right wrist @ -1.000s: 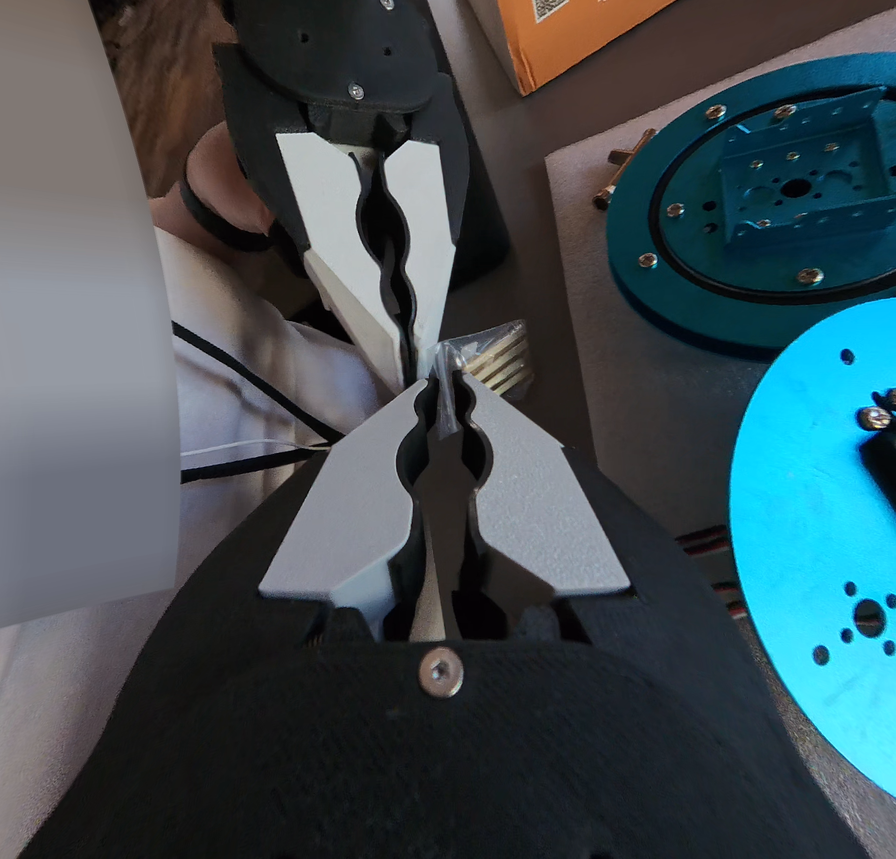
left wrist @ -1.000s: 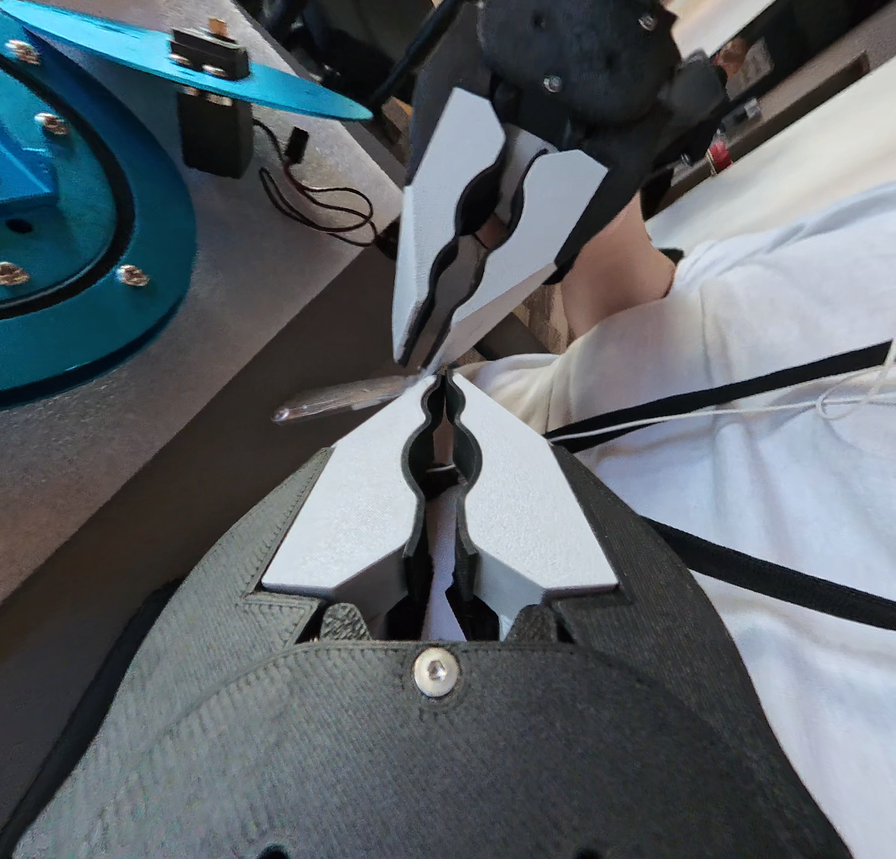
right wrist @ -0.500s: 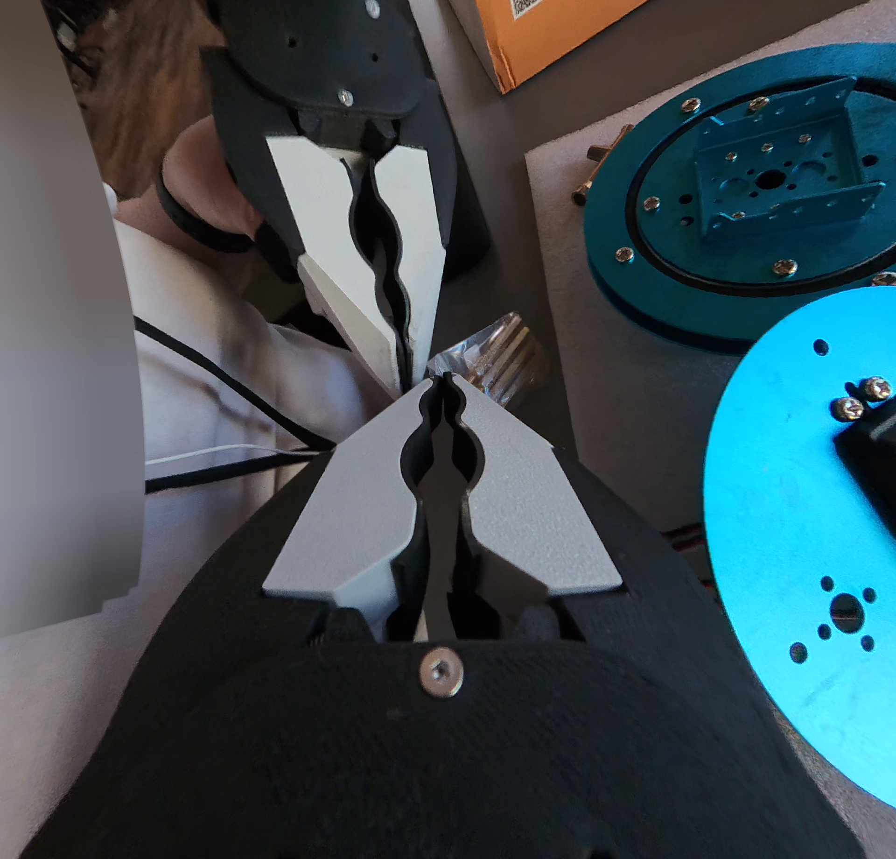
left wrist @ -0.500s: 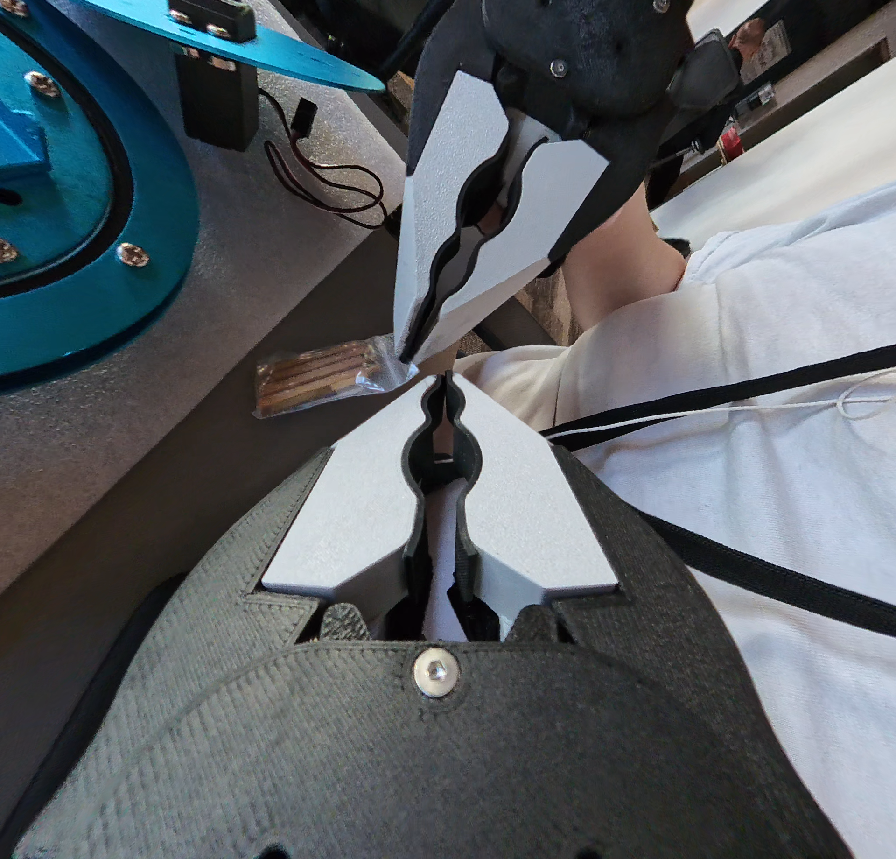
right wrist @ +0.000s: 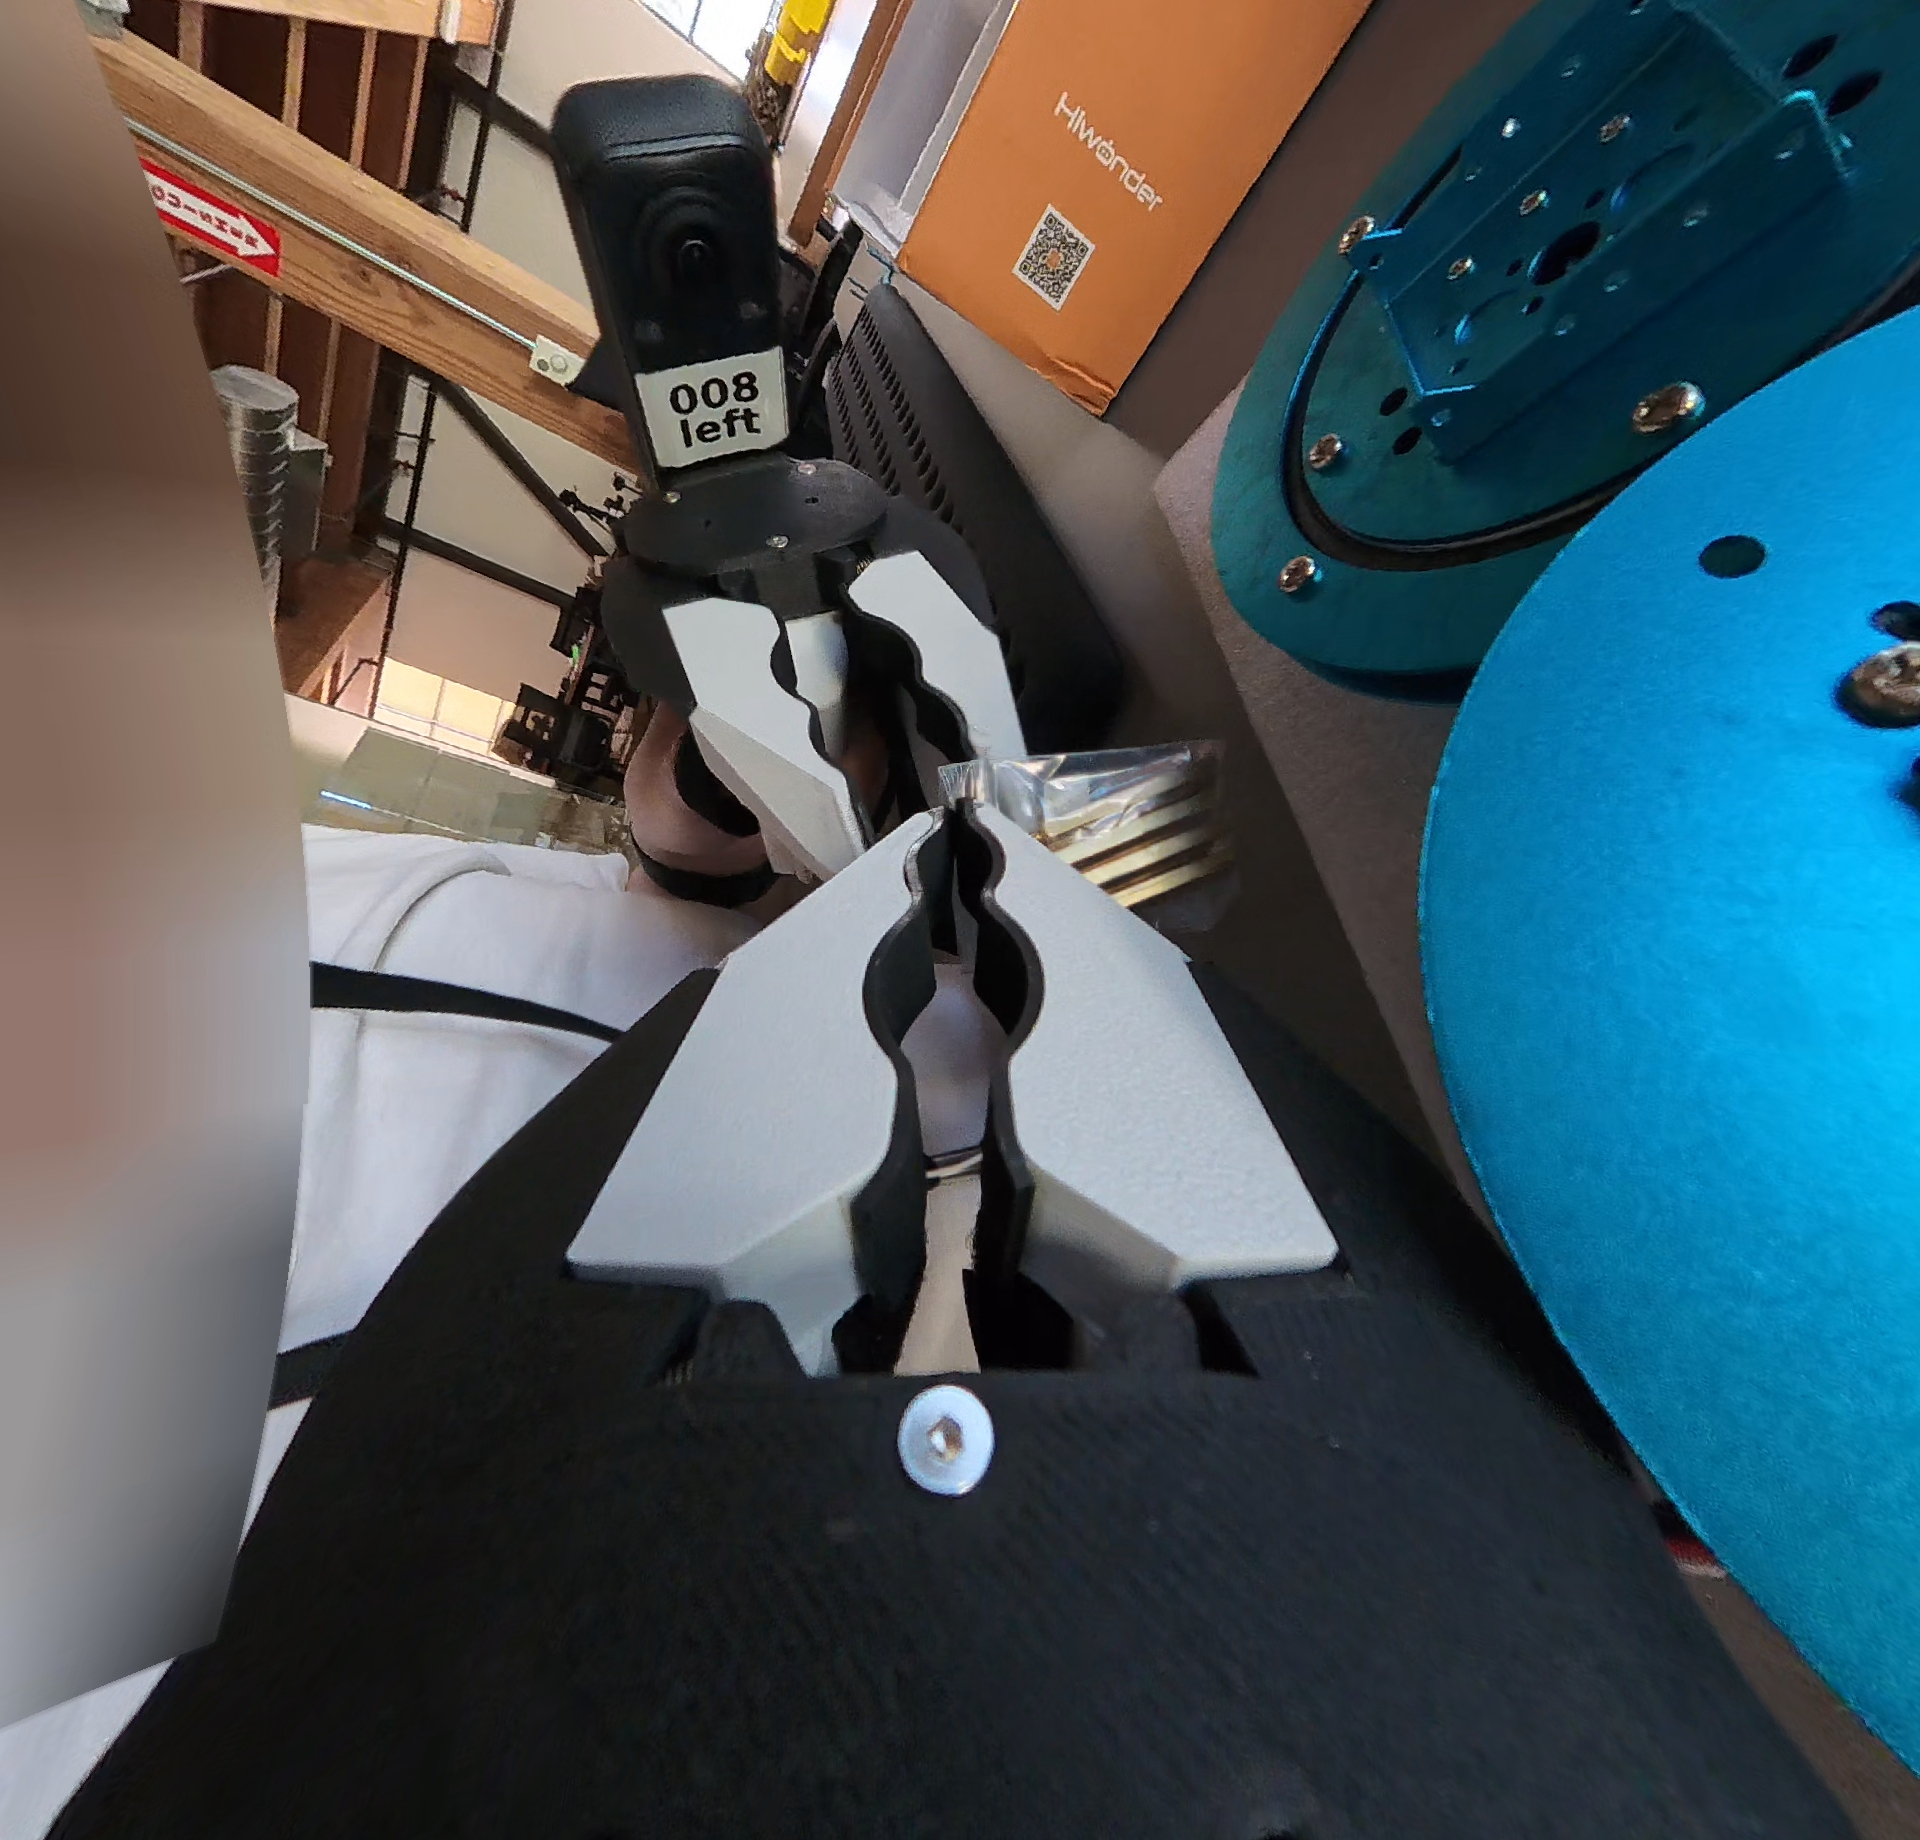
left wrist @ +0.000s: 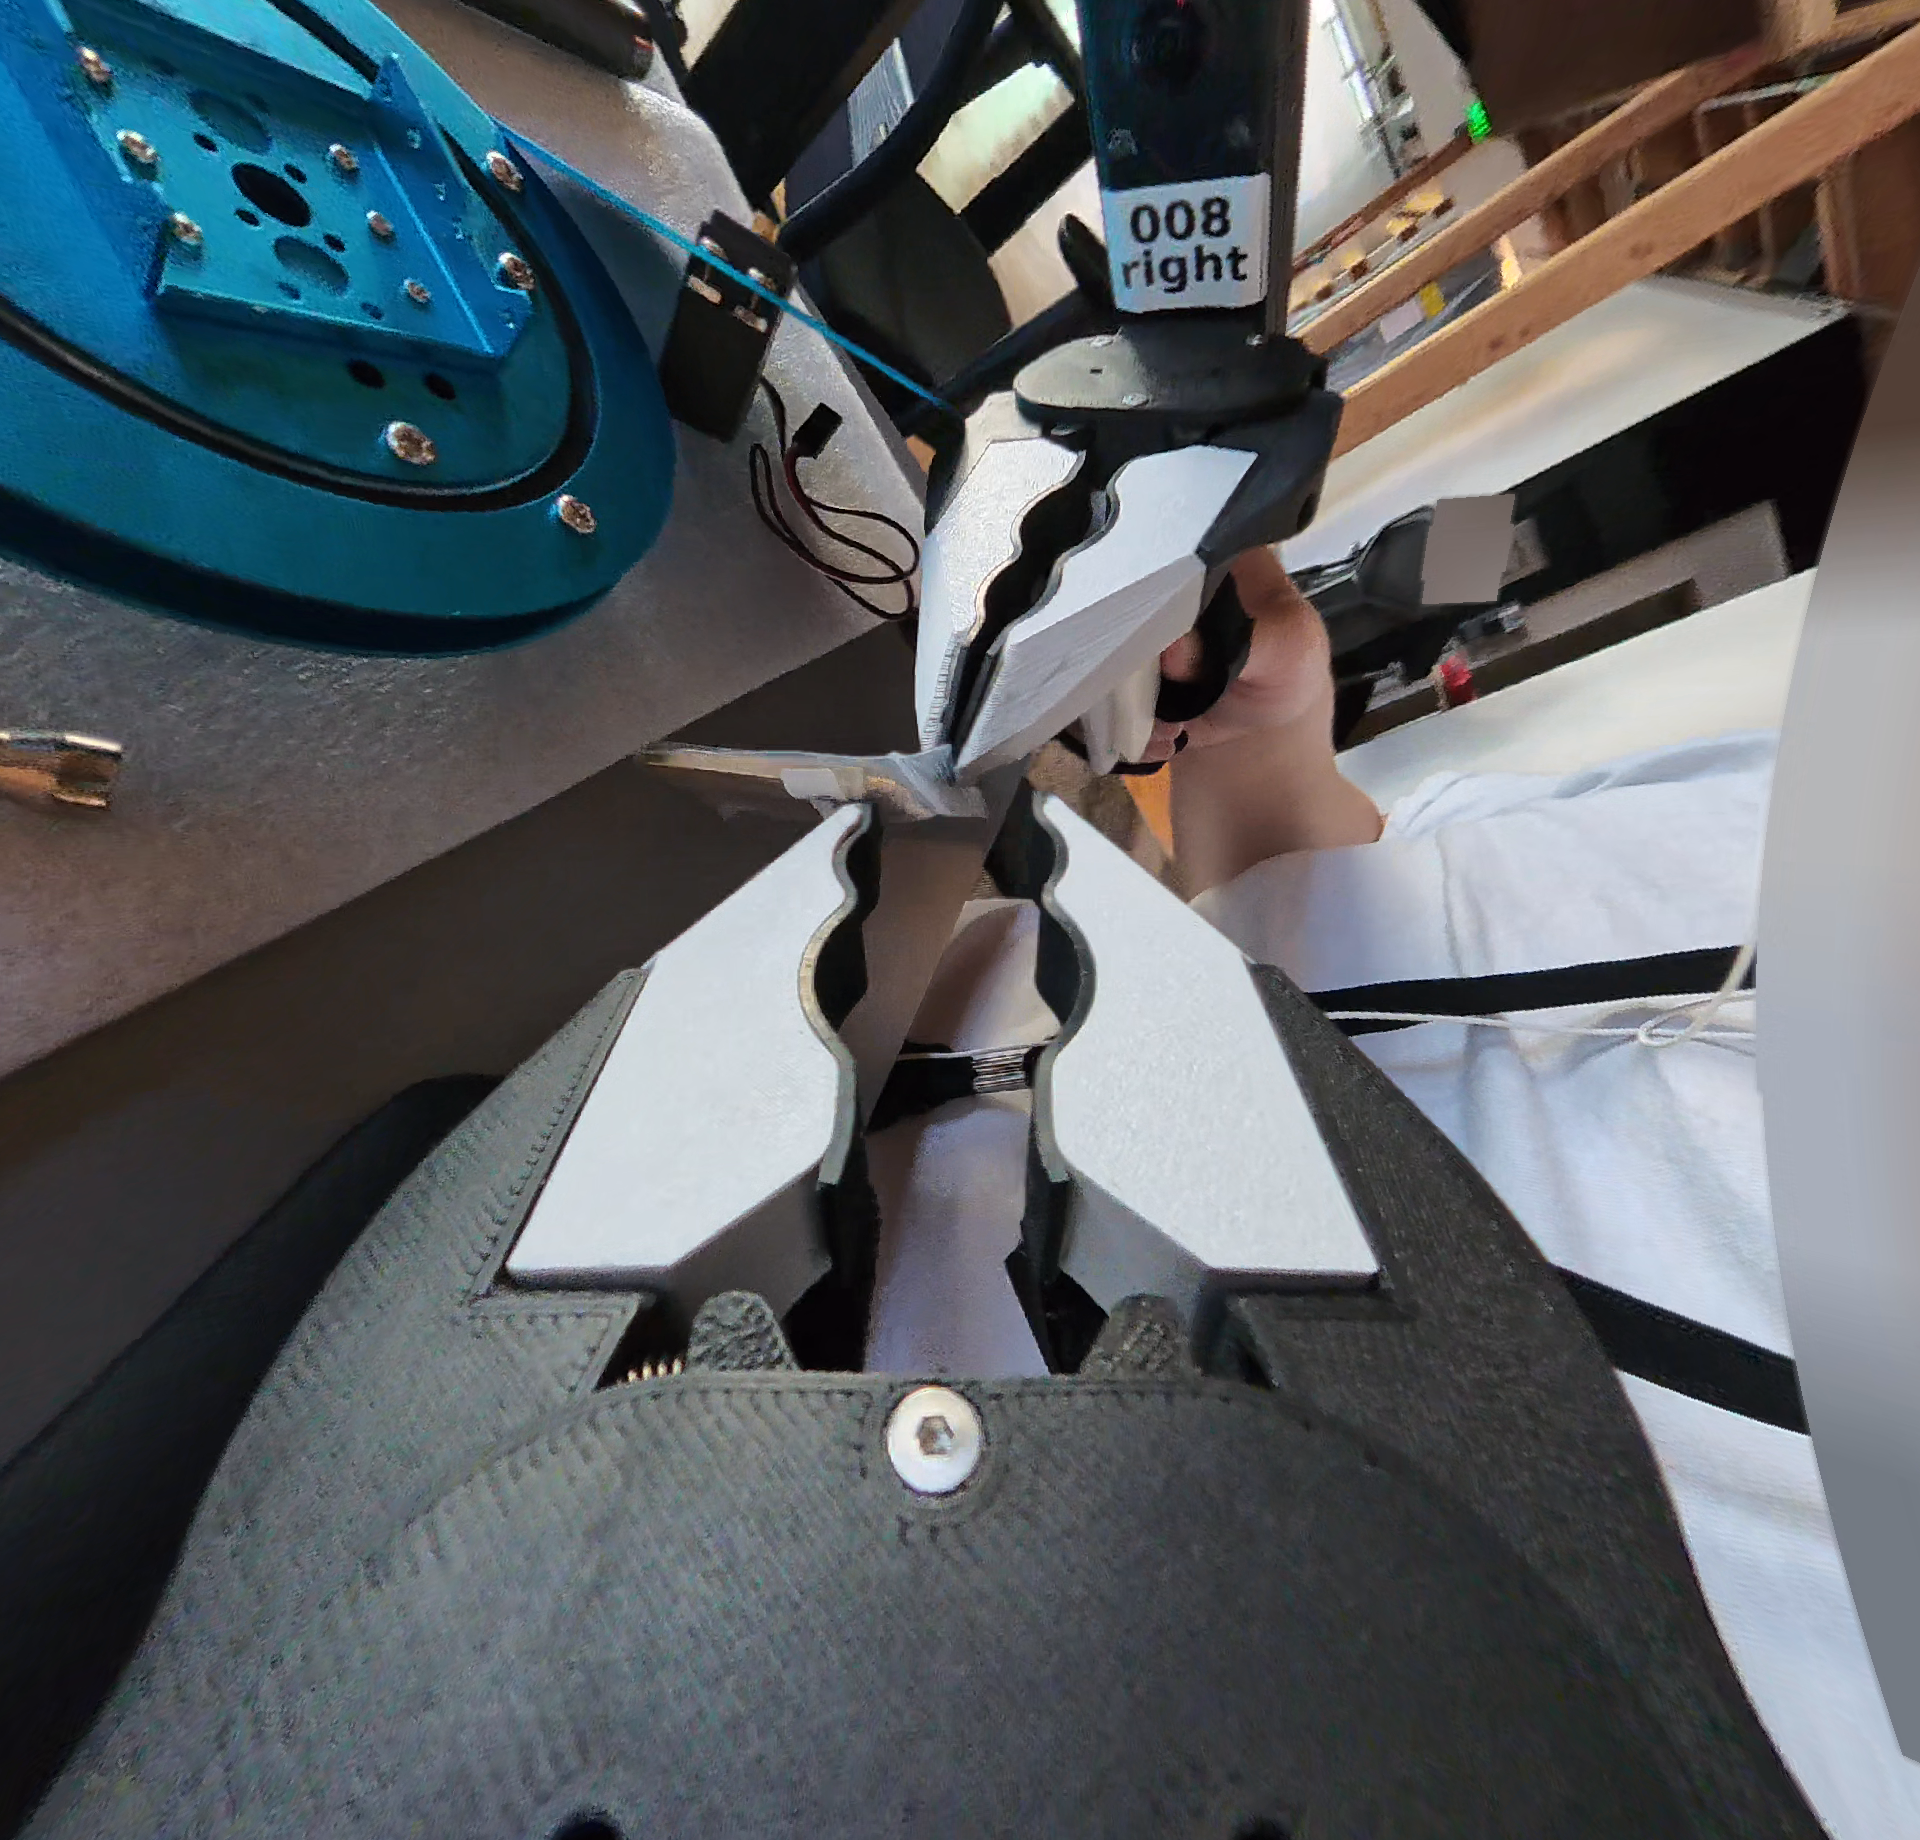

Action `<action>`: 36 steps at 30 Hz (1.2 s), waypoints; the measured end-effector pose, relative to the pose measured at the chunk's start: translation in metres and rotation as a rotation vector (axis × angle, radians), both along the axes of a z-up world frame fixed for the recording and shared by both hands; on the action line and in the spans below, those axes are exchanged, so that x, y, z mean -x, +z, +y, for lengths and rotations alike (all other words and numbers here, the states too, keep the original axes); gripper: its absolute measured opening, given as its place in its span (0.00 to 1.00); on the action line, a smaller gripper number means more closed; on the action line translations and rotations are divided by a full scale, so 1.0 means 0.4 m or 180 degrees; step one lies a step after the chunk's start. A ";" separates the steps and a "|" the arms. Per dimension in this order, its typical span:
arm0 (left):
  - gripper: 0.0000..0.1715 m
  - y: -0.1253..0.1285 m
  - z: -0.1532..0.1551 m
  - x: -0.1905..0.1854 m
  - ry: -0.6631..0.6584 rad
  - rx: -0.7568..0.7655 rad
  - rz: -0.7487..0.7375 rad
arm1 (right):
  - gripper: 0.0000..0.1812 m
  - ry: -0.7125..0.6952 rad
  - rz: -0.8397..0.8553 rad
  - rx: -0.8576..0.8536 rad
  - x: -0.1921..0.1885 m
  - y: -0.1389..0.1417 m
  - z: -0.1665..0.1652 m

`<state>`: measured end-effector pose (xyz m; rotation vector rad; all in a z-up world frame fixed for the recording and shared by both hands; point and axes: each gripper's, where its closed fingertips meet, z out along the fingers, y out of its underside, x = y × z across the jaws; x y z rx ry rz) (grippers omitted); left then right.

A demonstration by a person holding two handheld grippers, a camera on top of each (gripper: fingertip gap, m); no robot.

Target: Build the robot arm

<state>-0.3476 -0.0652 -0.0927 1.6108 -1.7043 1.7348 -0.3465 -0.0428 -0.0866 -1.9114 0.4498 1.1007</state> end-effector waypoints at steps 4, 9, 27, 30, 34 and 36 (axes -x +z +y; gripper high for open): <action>0.03 0.003 0.006 0.003 0.0014 0.0132 0.0002 | 0.00 -0.0037 0.0115 0.0002 0.003 0.004 0.002; 0.04 0.014 0.013 0.000 0.0072 0.0264 -0.0018 | 0.00 -0.0122 0.0215 0.0006 0.004 0.006 0.006; 0.08 -0.001 0.019 0.003 0.0088 -0.0067 -0.0106 | 0.00 -0.0433 0.0847 0.0050 0.007 0.001 0.004; 0.06 -0.009 0.016 0.005 0.0053 -0.0081 -0.0064 | 0.00 -0.0483 0.0925 0.0042 0.007 -0.007 0.002; 0.03 -0.015 0.011 0.007 0.0007 -0.0169 -0.0045 | 0.00 -0.0546 0.1012 0.0026 0.004 -0.017 -0.002; 0.00 -0.016 0.010 0.009 -0.0020 -0.0159 -0.0020 | 0.00 -0.0551 0.1021 0.0013 0.004 -0.019 -0.003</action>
